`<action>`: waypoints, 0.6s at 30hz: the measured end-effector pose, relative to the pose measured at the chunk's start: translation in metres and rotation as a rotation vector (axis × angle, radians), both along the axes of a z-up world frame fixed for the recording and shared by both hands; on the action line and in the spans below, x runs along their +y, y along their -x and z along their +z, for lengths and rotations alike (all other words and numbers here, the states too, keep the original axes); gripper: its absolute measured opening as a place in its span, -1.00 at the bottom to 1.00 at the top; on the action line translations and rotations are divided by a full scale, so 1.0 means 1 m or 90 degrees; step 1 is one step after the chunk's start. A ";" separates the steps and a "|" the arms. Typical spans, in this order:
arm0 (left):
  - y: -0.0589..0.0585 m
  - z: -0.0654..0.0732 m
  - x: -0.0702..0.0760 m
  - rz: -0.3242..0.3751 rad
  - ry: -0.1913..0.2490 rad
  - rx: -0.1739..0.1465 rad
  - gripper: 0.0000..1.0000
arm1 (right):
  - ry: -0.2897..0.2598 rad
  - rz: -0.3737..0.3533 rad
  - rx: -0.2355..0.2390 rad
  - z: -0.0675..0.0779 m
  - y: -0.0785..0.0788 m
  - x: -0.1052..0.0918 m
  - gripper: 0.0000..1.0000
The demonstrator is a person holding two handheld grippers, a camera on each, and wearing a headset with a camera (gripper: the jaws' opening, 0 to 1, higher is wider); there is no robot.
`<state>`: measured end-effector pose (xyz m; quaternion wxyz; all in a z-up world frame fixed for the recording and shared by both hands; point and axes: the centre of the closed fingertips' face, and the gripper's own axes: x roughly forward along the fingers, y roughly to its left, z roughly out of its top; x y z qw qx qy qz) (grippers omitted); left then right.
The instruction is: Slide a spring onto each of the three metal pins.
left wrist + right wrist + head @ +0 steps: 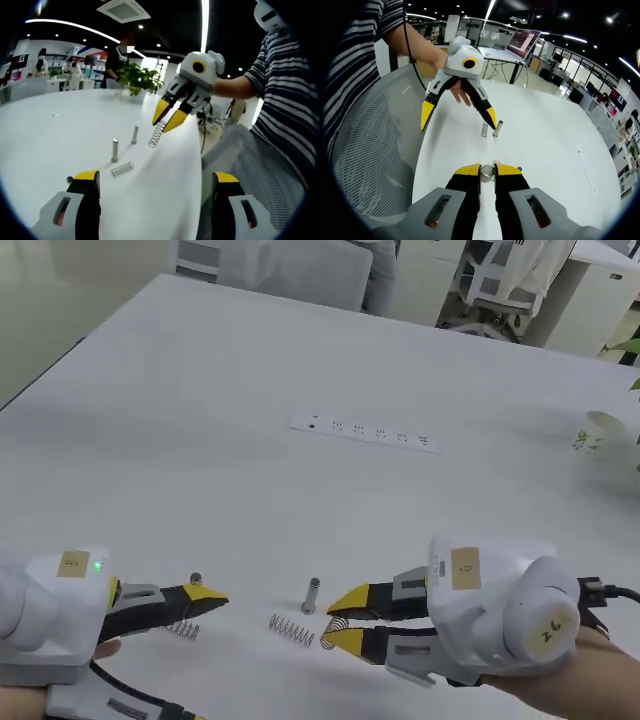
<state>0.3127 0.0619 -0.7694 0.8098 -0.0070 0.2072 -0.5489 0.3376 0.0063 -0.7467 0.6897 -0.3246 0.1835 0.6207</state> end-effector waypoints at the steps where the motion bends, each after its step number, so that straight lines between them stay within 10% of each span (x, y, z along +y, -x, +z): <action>1: 0.000 0.001 0.002 0.005 0.000 -0.003 0.82 | 0.000 -0.001 0.000 0.000 0.000 0.000 -0.86; 18: -0.008 0.011 0.029 0.066 0.011 -0.023 0.96 | -0.001 -0.019 -0.002 0.001 -0.006 -0.007 -0.86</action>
